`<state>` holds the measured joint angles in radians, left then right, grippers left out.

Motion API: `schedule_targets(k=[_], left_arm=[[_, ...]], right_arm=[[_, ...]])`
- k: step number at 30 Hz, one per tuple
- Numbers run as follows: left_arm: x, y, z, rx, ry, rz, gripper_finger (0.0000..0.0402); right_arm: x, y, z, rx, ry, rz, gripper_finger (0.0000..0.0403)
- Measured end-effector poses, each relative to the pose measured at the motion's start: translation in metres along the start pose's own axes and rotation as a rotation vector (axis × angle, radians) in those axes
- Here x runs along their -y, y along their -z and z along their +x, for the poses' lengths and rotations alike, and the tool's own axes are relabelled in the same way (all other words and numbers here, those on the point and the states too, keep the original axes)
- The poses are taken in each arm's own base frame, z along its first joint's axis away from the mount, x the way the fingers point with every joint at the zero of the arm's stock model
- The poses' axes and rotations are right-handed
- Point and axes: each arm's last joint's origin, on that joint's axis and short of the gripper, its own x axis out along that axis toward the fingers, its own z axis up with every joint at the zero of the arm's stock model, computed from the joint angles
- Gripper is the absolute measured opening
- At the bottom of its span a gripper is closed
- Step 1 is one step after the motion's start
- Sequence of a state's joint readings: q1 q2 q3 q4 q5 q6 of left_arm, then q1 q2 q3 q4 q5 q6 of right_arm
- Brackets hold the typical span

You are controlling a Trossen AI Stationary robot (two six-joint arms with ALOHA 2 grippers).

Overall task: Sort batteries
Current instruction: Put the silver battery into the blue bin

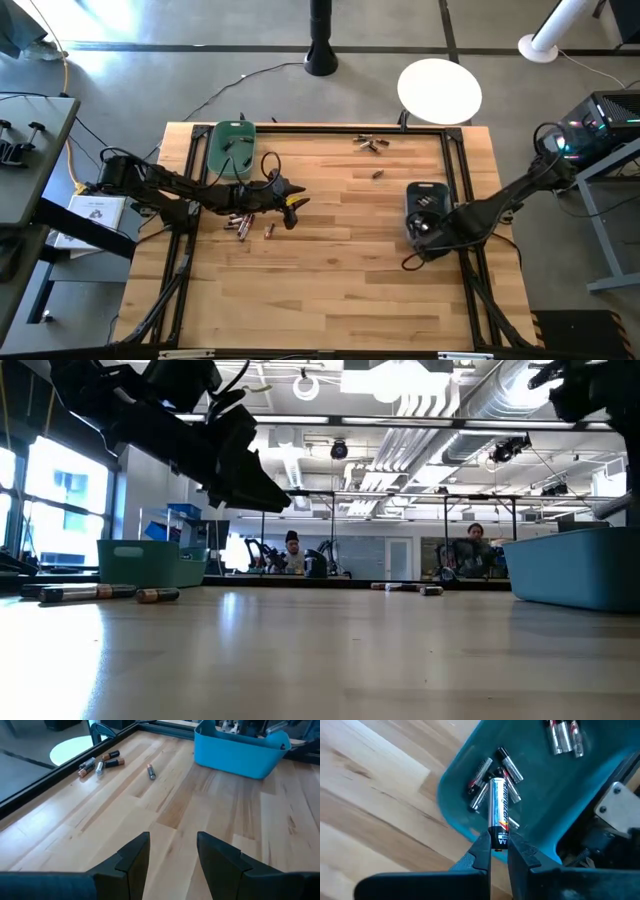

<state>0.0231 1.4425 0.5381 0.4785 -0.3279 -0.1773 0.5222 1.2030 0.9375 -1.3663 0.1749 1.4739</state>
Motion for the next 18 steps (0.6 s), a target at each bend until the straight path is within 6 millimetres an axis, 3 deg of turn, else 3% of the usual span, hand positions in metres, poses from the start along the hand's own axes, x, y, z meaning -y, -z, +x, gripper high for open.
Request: schedule_targets(k=[5, 8, 18], left_arm=[[0.0, 0.0, 0.0, 0.001, 0.0, 0.006, 0.0158], [0.0, 0.0, 0.0, 0.003, 0.0, 0.005, 0.0159], [0.001, -0.005, 0.0, 0.048, 0.007, 0.008, 0.0159]], right_arm=[[0.009, 0.002, 0.04, -0.157, -0.004, -0.024, 0.0016], [0.015, 0.0, 0.059, -0.156, -0.008, -0.004, 0.0016], [0.022, -0.026, 0.064, -0.105, -0.01, 0.052, 0.0017]])
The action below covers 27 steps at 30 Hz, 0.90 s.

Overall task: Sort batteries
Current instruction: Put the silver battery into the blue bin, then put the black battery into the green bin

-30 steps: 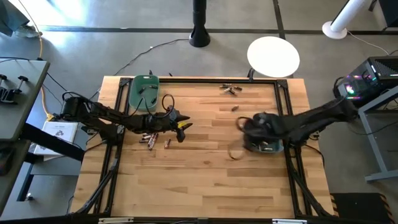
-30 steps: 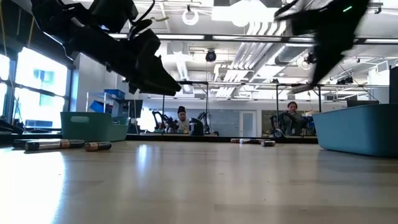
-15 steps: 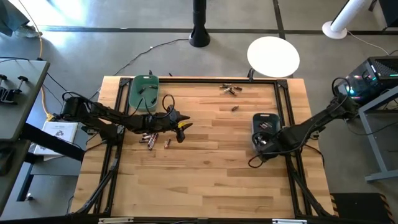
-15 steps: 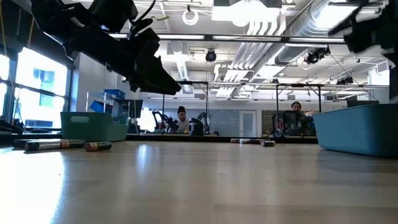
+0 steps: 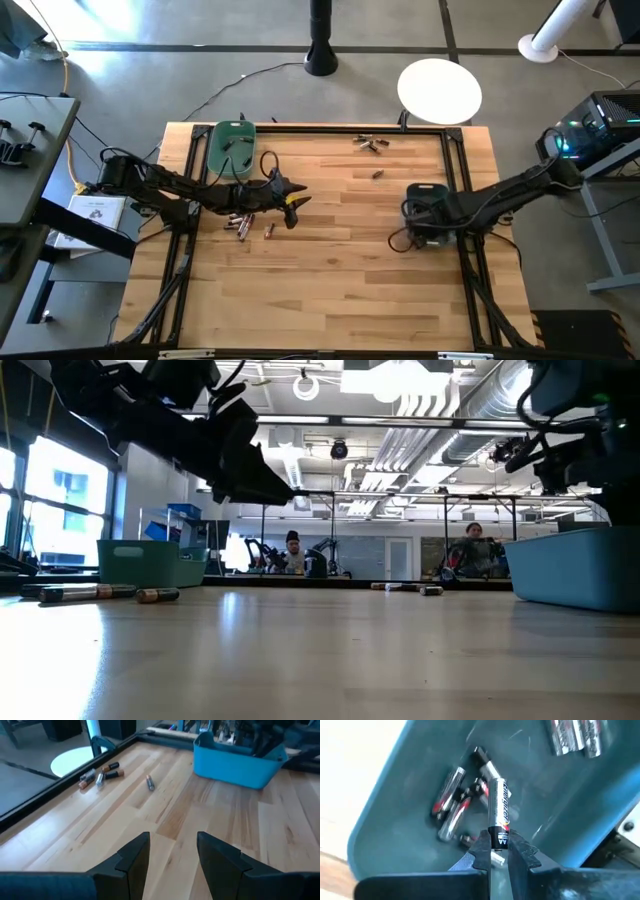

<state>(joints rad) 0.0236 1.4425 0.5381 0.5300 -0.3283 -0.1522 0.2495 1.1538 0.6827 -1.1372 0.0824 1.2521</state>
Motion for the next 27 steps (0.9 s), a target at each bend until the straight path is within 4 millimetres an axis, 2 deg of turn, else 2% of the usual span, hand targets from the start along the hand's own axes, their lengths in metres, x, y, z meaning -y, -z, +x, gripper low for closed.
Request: schedule_targets(k=[6, 11, 17, 24, 27], left_arm=[[0.0, -0.001, 0.0, 0.009, 0.002, -0.003, 0.0159], [0.0, -0.001, 0.0, 0.013, 0.003, -0.004, 0.0159], [0.0, -0.001, 0.0, 0.014, 0.004, -0.005, 0.0159], [0.0, -0.001, 0.0, 0.014, 0.004, -0.006, 0.0159], [0.0, -0.001, 0.0, 0.014, 0.004, -0.007, 0.0159]], right_arm=[[0.007, -0.016, 0.013, 0.003, -0.005, 0.008, 0.0035], [0.015, -0.021, 0.027, -0.015, 0.004, 0.047, 0.0037], [0.017, -0.024, 0.029, 0.017, 0.017, 0.05, 0.0046], [0.02, -0.025, 0.029, 0.065, 0.064, 0.018, 0.0113], [0.021, -0.025, 0.022, 0.057, 0.089, -0.006, 0.014]])
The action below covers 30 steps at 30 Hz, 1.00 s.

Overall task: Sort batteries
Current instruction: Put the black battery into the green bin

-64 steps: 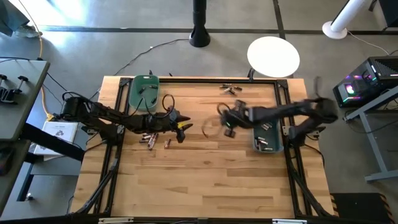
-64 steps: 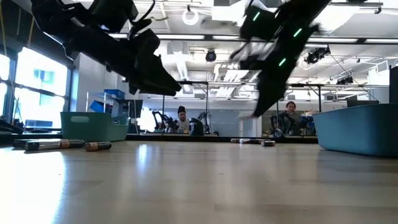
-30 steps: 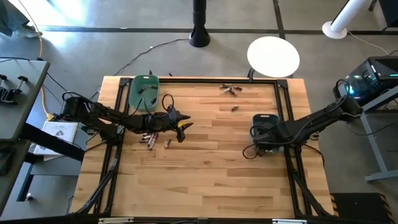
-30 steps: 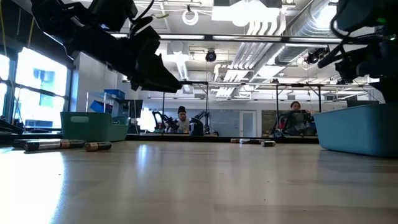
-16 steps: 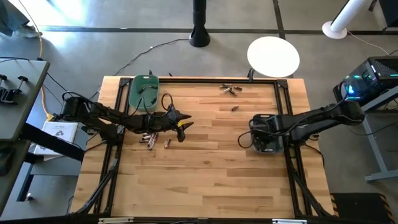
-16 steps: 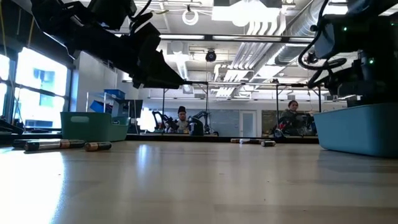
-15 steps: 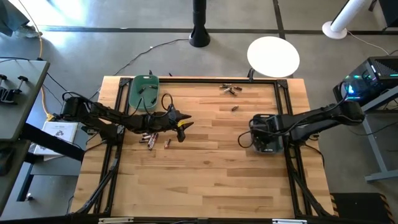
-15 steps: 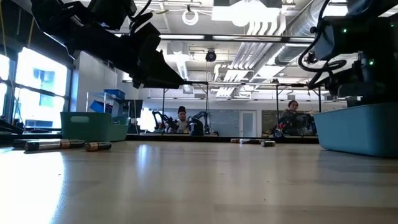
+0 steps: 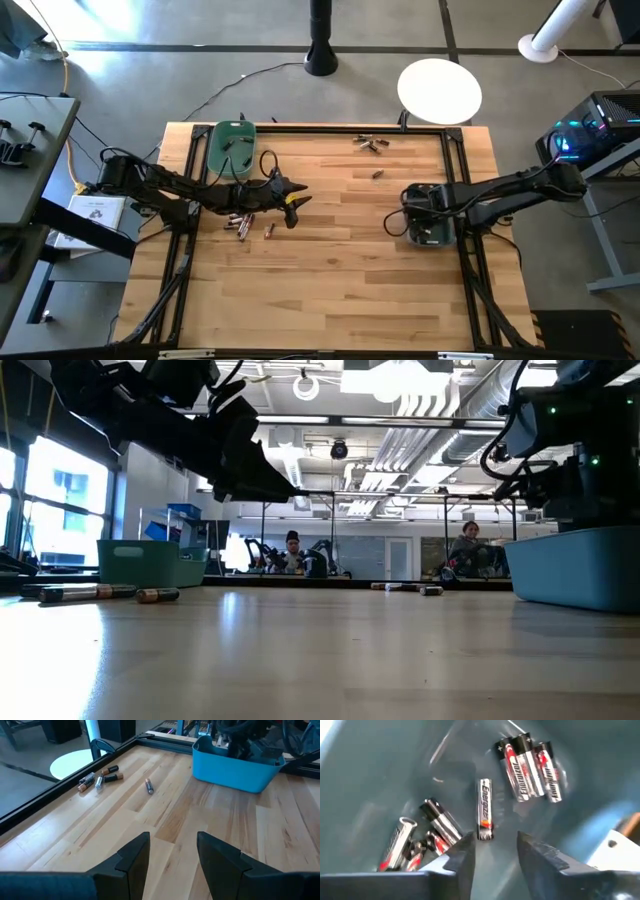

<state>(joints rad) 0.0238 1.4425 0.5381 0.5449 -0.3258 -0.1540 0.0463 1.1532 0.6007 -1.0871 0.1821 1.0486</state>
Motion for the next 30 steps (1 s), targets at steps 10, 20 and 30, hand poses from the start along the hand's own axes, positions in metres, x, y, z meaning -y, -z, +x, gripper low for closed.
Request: schedule_targets(k=[10, 20, 30], left_arm=[[0.0, -0.002, 0.0, 0.018, 0.004, -0.034, 0.0159], [0.001, -0.01, -0.001, 0.105, 0.019, -0.062, 0.0159], [0.001, -0.009, 0.0, 0.09, 0.017, -0.057, 0.0159]], right_arm=[[-0.003, -0.011, -0.059, 0.111, 0.052, -0.164, 0.0155], [-0.04, -0.066, -0.08, 0.574, -0.188, -0.355, 0.0155], [-0.034, -0.157, -0.028, 0.372, -0.234, -0.635, 0.0158]])
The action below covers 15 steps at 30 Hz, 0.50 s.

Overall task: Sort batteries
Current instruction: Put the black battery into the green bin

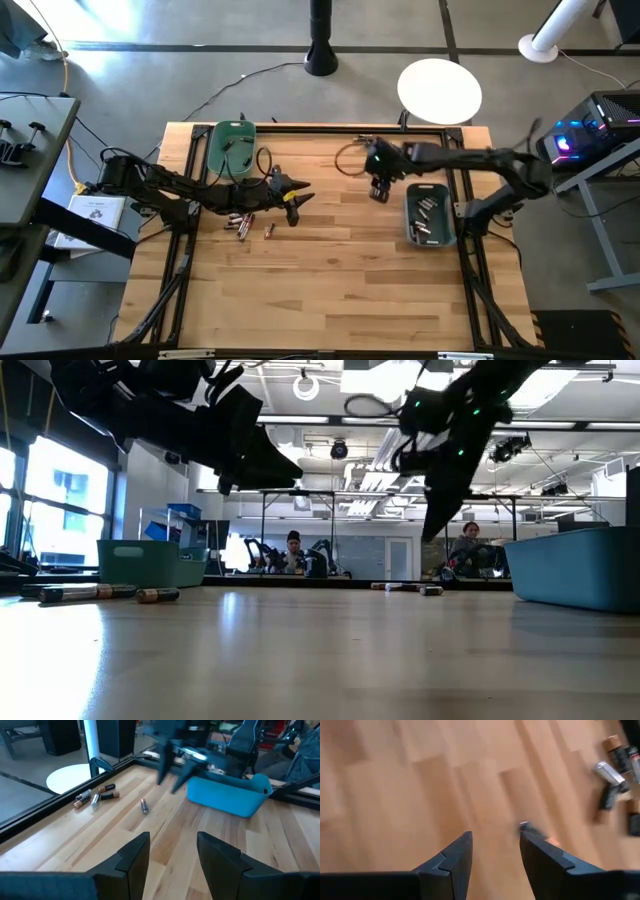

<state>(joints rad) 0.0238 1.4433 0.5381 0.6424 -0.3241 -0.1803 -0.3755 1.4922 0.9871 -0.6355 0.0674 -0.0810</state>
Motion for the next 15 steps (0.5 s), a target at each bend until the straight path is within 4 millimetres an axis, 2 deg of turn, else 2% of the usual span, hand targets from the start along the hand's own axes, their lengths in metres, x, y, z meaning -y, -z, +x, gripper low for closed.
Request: schedule_targets(k=[6, 11, 15], left_arm=[[0.0, 0.002, 0.0, -0.019, -0.003, 0.024, 0.0159], [0.0, 0.002, 0.0, -0.024, -0.004, 0.026, 0.0159], [0.0, 0.002, 0.0, -0.024, -0.004, 0.026, 0.0159]], right_arm=[[0.026, -0.017, 0.025, -0.145, 0.008, -0.212, 0.0158], [0.027, -0.015, 0.052, -0.247, -0.014, -0.457, 0.0158], [0.029, -0.012, 0.072, -0.326, 0.043, -0.527, 0.0158]])
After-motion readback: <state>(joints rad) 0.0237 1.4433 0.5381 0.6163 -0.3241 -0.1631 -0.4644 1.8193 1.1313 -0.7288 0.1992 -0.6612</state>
